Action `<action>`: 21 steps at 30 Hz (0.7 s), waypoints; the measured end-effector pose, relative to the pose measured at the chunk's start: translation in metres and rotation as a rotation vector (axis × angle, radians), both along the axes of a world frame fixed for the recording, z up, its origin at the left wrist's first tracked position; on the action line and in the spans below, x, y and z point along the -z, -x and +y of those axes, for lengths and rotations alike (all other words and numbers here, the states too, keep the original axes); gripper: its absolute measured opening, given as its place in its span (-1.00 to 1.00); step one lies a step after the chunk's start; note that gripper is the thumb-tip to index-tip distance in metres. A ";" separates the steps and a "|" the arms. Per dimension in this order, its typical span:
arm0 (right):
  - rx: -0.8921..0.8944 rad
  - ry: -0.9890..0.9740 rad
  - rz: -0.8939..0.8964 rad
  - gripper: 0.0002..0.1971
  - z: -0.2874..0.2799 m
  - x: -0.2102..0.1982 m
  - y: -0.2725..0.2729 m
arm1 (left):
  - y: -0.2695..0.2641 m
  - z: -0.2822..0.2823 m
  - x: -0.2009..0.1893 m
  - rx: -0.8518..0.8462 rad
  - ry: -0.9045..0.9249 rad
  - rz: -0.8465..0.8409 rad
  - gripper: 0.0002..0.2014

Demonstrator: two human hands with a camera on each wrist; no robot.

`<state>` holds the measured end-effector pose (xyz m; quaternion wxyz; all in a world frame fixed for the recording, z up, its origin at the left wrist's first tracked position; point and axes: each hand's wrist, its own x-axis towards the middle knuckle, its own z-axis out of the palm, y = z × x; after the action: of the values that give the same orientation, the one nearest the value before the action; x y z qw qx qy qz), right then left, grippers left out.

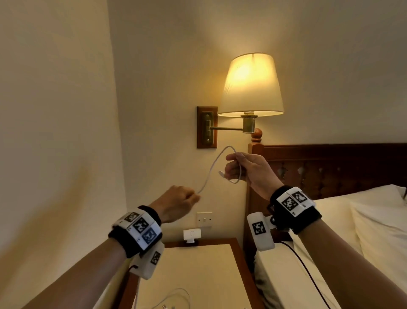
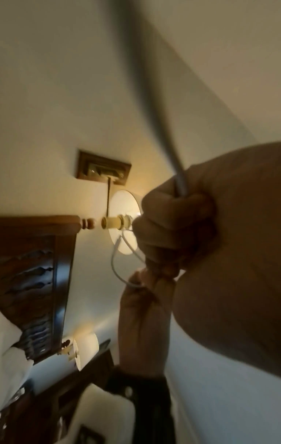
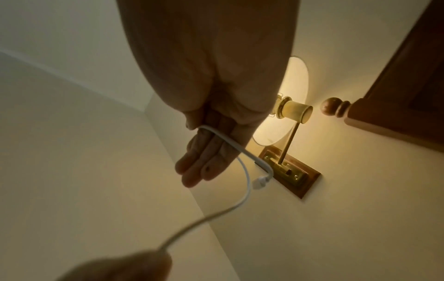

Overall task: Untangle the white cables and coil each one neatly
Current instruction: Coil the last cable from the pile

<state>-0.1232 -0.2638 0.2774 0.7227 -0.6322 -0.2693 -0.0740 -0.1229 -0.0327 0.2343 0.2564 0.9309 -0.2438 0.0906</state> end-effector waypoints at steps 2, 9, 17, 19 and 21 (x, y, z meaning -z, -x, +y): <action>0.049 0.025 -0.039 -0.67 0.007 -0.001 -0.002 | 0.014 -0.017 -0.008 0.031 -0.056 -0.130 -0.61; 0.123 0.249 -0.138 -0.64 0.013 0.001 0.001 | 0.041 -0.042 -0.041 0.178 -0.269 -0.445 -0.66; -0.146 -0.001 0.092 -0.58 0.025 0.019 0.014 | 0.018 -0.033 -0.054 0.020 -0.005 -0.823 -0.69; -0.193 -0.077 0.152 -0.57 0.029 0.023 0.017 | 0.014 -0.032 -0.048 -0.050 0.041 -0.763 -0.72; -0.239 -0.129 0.196 -0.57 0.030 0.027 0.018 | 0.007 -0.031 -0.041 -0.053 0.097 -0.617 -0.67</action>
<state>-0.1408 -0.2333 0.2508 0.7882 -0.5521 -0.2655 0.0577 -0.1302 -0.0634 0.2751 0.2121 0.8522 -0.2810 0.3870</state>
